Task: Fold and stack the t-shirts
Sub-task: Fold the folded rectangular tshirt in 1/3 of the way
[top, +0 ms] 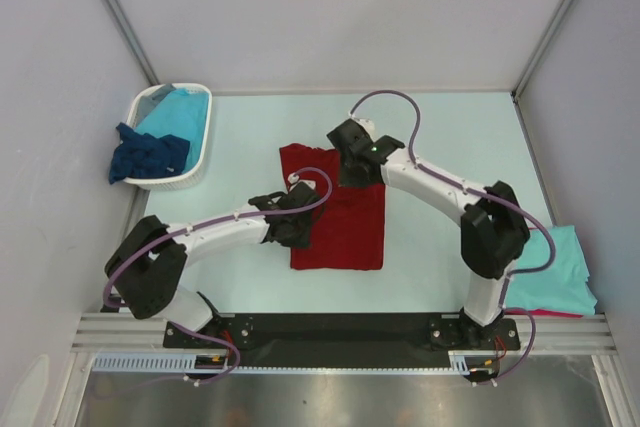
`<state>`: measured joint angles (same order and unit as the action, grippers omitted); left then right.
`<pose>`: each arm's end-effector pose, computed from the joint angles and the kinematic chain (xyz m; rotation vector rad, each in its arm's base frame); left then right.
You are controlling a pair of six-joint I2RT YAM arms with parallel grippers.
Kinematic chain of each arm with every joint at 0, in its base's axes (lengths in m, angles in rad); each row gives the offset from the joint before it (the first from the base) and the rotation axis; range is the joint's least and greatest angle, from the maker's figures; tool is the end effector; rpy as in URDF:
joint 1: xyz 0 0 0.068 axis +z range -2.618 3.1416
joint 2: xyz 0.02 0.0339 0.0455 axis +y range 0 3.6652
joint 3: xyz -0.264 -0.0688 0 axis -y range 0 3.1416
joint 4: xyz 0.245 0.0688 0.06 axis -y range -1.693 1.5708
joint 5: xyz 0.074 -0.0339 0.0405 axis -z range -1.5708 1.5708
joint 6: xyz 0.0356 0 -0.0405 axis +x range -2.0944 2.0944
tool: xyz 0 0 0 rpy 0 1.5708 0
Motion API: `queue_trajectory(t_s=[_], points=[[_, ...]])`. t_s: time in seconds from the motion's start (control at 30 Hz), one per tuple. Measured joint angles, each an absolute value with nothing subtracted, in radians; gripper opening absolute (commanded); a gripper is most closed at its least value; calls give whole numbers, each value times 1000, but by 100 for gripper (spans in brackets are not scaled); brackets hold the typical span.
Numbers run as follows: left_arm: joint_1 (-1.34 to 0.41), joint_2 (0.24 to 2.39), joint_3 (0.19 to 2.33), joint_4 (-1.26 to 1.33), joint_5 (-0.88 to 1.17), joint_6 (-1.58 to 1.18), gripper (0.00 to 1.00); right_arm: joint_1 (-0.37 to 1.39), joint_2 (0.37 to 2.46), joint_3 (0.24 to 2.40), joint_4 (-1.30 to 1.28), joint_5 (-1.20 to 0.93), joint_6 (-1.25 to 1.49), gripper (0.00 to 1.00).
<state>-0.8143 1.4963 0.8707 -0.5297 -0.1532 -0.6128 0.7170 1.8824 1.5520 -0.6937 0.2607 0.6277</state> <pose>0.1949 -0.1986 0.1820 0.2299 2.7113 -0.2175 0.3140 0.2615 0.2495 -0.0202 2.5520 0.1838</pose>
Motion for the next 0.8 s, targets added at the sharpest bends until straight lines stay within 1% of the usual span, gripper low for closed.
queue_trajectory(t_s=[0.03,0.13,0.23,0.27,0.37,0.5,0.8], points=[[-814,1496,871,-528,-153,-613,18,734,1850,1541,-693,262,633,25],[-814,1496,871,-524,-154,-613,18,791,1764,1509,-699,262,655,21],[-814,1496,871,-525,-156,-612,19,839,1731,1468,-699,260,673,14],[-814,1496,872,-525,-159,-612,19,848,1729,1446,-693,256,680,8],[-804,1507,901,-536,-165,-610,19,854,1729,1350,-683,250,698,0],[-766,1552,988,-543,-175,-599,19,842,1731,1254,-684,248,714,0],[-694,1676,1174,-537,-180,-571,19,816,1731,1180,-646,244,715,0]])
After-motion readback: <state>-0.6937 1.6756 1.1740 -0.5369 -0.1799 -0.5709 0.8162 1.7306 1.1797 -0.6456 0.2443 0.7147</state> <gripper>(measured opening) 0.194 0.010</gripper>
